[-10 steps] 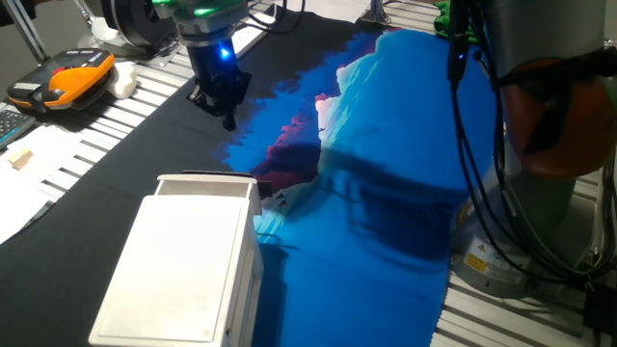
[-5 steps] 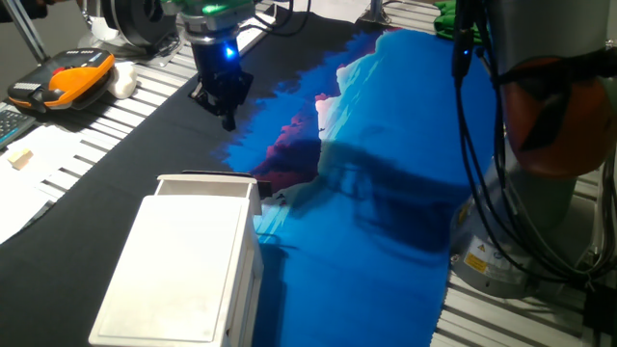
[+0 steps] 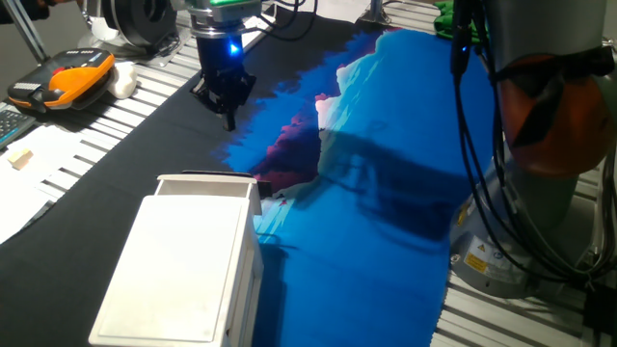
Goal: Use the gripper to push and close the drawer
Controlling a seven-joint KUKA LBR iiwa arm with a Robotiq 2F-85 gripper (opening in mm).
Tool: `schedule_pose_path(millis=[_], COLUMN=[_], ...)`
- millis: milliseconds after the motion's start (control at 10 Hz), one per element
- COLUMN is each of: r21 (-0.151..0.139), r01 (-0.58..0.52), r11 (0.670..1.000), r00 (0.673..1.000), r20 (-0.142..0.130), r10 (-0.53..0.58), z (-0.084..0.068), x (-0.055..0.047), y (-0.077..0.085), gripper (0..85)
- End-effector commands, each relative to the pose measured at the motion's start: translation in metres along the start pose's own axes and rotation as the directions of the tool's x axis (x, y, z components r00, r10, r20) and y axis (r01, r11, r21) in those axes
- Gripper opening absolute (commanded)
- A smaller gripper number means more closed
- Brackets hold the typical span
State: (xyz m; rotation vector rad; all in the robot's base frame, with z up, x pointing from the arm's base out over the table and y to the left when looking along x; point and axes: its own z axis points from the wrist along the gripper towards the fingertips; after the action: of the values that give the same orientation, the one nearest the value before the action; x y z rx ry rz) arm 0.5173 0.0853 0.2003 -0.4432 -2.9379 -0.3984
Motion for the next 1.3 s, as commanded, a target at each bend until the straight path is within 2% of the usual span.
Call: schedule_pose_path(millis=[0,200,300,500,700,1000,1200], r21=[0.001,0.009,0.032,0.05,0.067,0.058,0.036], r01=[0.006,0.015,0.017,0.004,0.006,0.006,-0.012], r11=[1.0,1.0,0.999,0.999,0.998,0.998,0.999], r00=[1.0,1.0,1.0,1.0,1.0,1.0,1.0], r20=[-0.008,-0.014,-0.008,-0.006,0.0,0.006,-0.006], r10=[-0.006,-0.015,-0.017,-0.003,-0.006,-0.006,0.012], z=[0.0,0.0,-0.002,-0.004,-0.002,0.01,0.011], x=[0.0,-0.001,-0.005,-0.013,-0.017,-0.023,-0.024], y=[0.0,0.001,0.008,0.023,0.029,0.033,0.04], gripper=[0.0,0.0,0.0,0.0,0.0,0.0,0.0])
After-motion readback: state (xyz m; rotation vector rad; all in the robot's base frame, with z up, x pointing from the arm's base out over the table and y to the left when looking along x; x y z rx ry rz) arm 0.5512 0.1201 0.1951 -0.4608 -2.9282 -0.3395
